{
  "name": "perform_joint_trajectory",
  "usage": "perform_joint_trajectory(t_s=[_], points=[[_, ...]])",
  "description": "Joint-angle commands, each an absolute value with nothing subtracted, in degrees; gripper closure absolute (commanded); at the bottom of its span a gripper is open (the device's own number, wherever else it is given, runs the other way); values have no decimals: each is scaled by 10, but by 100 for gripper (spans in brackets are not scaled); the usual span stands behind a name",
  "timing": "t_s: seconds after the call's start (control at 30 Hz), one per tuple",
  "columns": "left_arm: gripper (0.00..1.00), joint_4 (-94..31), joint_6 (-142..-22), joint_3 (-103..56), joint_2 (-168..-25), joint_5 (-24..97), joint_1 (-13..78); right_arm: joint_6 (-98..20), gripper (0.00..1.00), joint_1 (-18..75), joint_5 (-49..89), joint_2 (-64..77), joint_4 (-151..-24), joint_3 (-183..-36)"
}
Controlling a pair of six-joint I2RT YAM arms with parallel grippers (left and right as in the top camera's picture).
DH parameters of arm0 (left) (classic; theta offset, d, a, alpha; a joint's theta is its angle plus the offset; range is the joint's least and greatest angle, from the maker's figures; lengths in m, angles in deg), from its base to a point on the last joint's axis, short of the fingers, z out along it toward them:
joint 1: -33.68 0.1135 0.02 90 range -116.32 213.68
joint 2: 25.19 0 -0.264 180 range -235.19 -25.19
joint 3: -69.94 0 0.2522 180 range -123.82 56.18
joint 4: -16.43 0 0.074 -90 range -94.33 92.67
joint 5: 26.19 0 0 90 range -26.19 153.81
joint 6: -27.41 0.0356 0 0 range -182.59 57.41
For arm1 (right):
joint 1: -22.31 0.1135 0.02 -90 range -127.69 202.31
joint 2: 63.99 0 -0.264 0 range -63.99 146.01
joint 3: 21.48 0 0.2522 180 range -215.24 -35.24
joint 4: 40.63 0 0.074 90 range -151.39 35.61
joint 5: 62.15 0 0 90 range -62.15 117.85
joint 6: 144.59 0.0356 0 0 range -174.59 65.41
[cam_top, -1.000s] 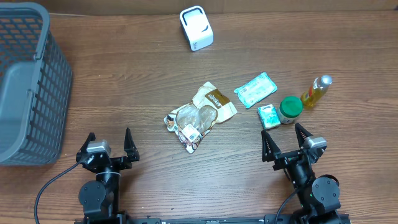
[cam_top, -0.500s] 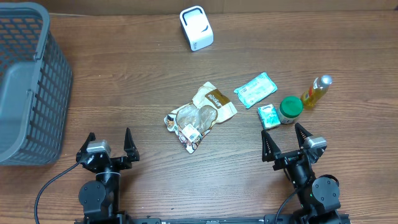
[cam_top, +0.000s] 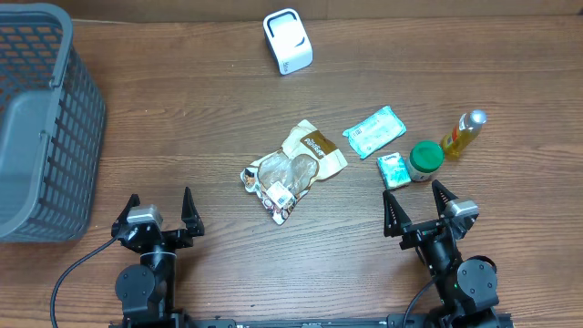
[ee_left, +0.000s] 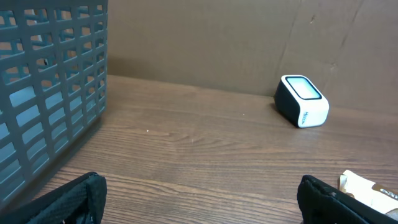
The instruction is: Scan the item barcode
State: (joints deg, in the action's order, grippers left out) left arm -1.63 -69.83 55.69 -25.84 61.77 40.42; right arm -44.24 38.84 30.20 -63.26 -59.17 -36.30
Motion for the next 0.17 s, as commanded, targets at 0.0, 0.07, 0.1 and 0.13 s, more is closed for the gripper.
perform_joint_trajectory(t_s=[0.0,0.07,0.1,0.13], points=[[0,-18,-688,559,-254,624,400,-441,0,386,301,-638,-590,-357],[1,-17,-688,559,-254,624,400,-441,0,386,301,-638,-590,-357],[1,-17,-688,559,-254,624,400,-441,0,386,301,-638,-590,-357],[0,-17,-688,559,-254,624,400,-441,0,386,301,-638,-590,-357]])
